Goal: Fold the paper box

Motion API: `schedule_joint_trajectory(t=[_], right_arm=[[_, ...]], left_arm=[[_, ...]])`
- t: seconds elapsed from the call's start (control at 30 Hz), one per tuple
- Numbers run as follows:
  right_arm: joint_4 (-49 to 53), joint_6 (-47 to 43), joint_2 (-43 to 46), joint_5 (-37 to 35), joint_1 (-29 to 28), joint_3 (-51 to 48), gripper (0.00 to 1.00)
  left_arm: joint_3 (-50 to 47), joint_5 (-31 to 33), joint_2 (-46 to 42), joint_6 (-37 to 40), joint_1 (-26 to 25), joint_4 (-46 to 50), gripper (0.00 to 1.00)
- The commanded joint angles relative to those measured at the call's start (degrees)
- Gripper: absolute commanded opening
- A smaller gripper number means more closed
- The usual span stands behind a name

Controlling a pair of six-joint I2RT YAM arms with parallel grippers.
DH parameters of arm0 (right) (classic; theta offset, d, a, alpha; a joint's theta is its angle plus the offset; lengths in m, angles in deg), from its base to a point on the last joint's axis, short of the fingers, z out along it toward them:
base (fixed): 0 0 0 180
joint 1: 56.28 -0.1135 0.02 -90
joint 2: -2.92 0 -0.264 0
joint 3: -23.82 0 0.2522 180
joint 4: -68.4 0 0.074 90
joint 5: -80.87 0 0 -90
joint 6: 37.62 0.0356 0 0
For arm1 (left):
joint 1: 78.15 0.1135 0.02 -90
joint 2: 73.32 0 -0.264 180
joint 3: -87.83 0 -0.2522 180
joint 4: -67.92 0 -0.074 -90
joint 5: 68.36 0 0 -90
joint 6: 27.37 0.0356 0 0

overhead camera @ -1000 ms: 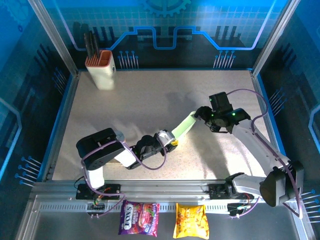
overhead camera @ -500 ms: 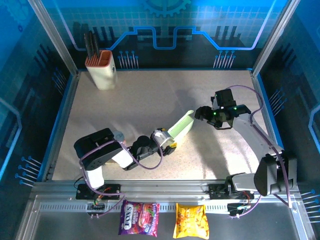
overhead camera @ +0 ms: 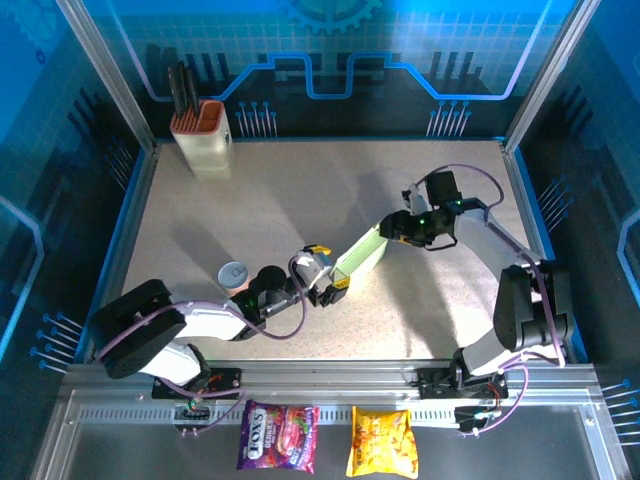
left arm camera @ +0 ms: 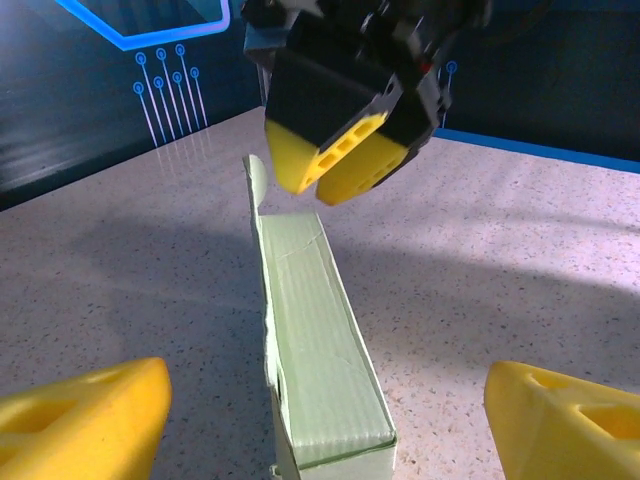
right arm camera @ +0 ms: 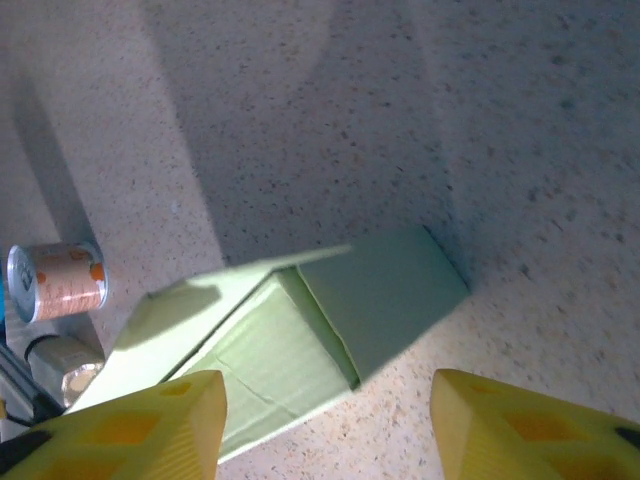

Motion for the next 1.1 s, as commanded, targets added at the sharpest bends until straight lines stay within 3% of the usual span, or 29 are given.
schedule_joint_trajectory(t=[0.0,0.2,0.63,1.07], right_arm=[[-1.4,-3.3,-2.0,4.0,0.7,2.8,0.53],[-1.9,-4.5,-3.6,7.0,0.7,2.0,0.42],[-2.4,1.2,2.5,5.1,-3.0,-4.5,0.33],[-5.4,12.6,8.4,-0.6,-15.8,-9.5,0.31]], left_arm=[[0.4,0.2,-5.1,-2.6,0.4,8.5,0.84],[4.4,0.6,-12.9,-5.0,1.2,22.8,0.85],[19.5,-14.3,-16.1,-1.0,8.4,51.3,0.85],[28.0,-21.2,-16.0,5.9,14.2,66.9,0.82]])
